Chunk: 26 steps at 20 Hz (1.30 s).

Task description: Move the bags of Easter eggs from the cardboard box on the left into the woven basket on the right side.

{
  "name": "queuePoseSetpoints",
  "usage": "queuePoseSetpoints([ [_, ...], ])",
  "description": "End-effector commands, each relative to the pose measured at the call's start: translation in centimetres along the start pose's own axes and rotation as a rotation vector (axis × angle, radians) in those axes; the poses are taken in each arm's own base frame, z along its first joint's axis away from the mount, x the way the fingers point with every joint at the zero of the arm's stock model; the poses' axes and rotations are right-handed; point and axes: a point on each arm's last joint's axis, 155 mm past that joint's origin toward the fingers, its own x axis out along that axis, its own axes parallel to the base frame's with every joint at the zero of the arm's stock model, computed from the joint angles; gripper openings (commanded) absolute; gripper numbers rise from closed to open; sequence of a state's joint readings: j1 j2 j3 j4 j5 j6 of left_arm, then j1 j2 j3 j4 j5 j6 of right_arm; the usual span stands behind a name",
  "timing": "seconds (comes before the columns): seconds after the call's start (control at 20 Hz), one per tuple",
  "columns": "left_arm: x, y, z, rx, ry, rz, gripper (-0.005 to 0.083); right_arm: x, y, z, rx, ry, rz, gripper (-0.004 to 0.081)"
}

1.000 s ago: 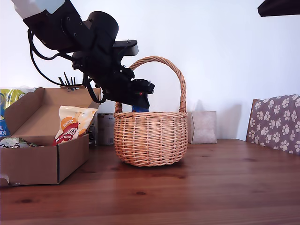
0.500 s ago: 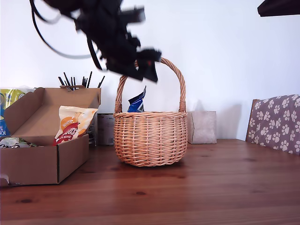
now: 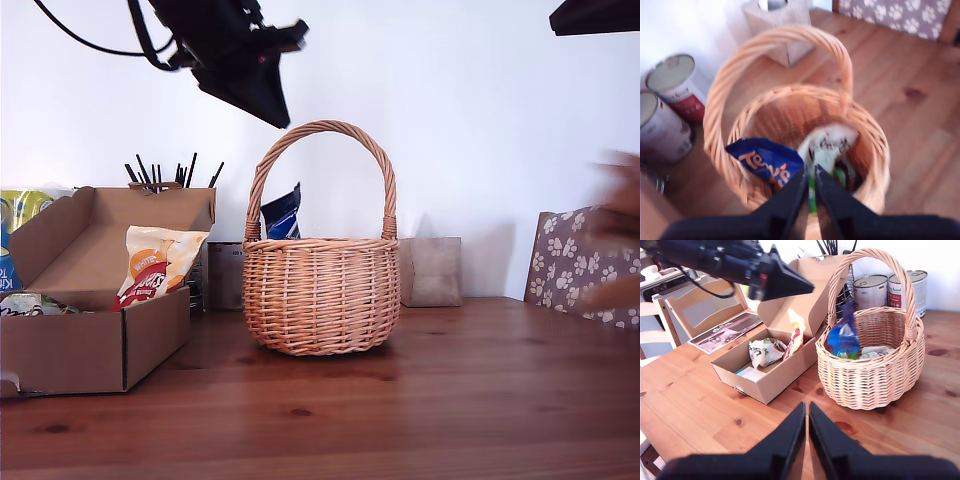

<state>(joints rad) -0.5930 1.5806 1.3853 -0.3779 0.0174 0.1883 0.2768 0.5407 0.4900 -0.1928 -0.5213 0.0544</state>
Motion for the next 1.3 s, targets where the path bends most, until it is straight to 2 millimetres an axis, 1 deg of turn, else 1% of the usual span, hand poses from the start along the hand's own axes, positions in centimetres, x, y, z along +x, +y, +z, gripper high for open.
queuePoseSetpoints([
  [0.0, -1.7, -0.2, 0.2, 0.003, 0.001, -0.007, -0.0019, 0.0, 0.2, 0.1, -0.007, -0.006, 0.009, -0.0012],
  [0.1, -3.3, 0.2, -0.3, -0.003, 0.009, 0.000, -0.0019, 0.0, 0.2, 0.1, -0.008, -0.006, 0.009, -0.0012],
  [0.2, -4.8, 1.7, -1.3, -0.028, 0.002, 0.034, -0.0019, 0.0, 0.2, 0.1, -0.008, -0.006, 0.009, -0.0012],
  [0.35, -6.7, 4.2, -3.6, -0.081, -0.002, 0.066, -0.0019, 0.0, 0.2, 0.1, -0.008, -0.006, 0.009, -0.0012],
  [0.5, -7.5, 6.1, -6.5, -0.131, 0.011, 0.087, -0.0019, 0.0, 0.2, 0.1, -0.008, -0.006, 0.009, -0.0012],
  [0.65, -7.4, 7.7, -9.4, -0.164, 0.047, 0.113, -0.0019, 0.0, 0.2, 0.1, -0.008, -0.006, 0.009, -0.0012],
  [0.75, -7.2, 8.9, -11.0, -0.139, 0.064, 0.133, -0.0019, 0.0, 0.2, 0.1, -0.007, -0.006, 0.009, -0.0012],
  [0.95, -7.3, 10.2, -12.7, -0.044, 0.090, 0.106, -0.0019, 0.0, 0.2, 0.1, -0.007, -0.006, 0.009, -0.0012],
  [1.15, -7.3, 12.3, -15.3, -0.085, 0.157, 0.135, -0.0016, 0.0, 0.2, 0.1, -0.007, -0.006, 0.009, -0.0012],
  [1.2, -7.0, 13.0, -15.9, -0.099, 0.169, 0.145, 0.0016, 0.0, 0.2, 0.1, -0.008, -0.006, 0.009, -0.0012],
  [1.25, -6.7, 13.6, -16.4, -0.113, 0.175, 0.154, 0.0117, 0.0, 0.2, 0.1, -0.007, -0.006, 0.009, -0.0012],
])
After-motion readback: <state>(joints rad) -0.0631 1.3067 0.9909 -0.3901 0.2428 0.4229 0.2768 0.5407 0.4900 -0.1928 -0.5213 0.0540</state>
